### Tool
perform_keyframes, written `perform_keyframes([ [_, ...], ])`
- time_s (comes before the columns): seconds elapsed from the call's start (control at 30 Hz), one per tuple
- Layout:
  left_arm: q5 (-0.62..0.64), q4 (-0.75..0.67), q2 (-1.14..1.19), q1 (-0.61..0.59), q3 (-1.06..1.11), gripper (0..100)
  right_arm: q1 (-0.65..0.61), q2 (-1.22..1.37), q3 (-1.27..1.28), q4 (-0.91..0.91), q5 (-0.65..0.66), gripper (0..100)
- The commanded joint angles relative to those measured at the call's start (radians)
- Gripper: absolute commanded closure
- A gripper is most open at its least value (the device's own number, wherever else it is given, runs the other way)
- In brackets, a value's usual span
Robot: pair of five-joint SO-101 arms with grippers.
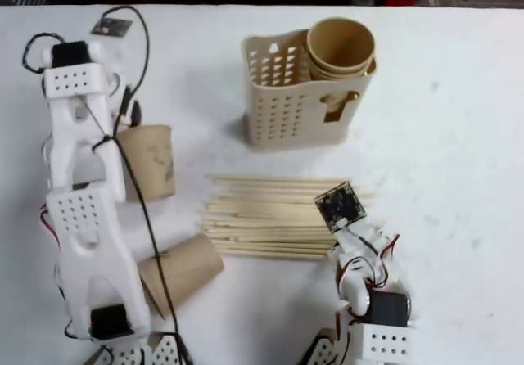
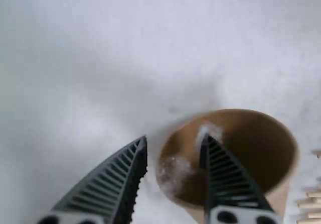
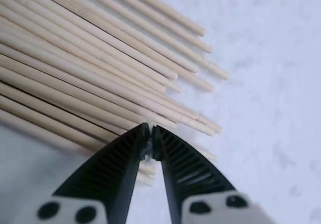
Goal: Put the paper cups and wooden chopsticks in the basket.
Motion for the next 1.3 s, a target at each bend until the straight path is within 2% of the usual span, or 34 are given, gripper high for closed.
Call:
perform_keyframes([
  [0.0, -0.058, 0.009, -0.231, 0.005, 0.198, 81, -0.008, -0.002, 0.006, 0.004, 0.000, 98.1],
  [0.17, -0.167, 0.003, -0.576, 0.081, 0.637, 81, -0.012, -0.002, 0.006, 0.004, 0.000, 98.1],
  [0.3, -0.218, -0.003, -0.848, 0.145, 0.908, 81, -0.010, -0.002, 0.006, 0.004, 0.000, 98.1],
  [0.4, -0.226, -0.046, -1.023, 0.157, 1.005, 81, -0.010, -0.002, 0.006, 0.005, 0.000, 98.1],
  [0.57, -0.275, -0.046, -1.210, 0.134, 1.023, 81, -0.008, -0.002, 0.006, 0.008, 0.000, 98.1],
  [0.8, -0.339, -0.075, -1.170, 0.036, 1.076, 81, -0.008, -0.002, 0.006, 0.008, 0.000, 98.1],
  [1.13, -0.336, -0.354, -1.006, 0.024, 1.339, 81, -0.010, -0.002, 0.006, 0.008, 0.000, 98.1],
  [1.27, -0.336, -0.393, -0.958, 0.030, 1.363, 90, -0.010, -0.002, 0.006, 0.008, 0.000, 98.1],
])
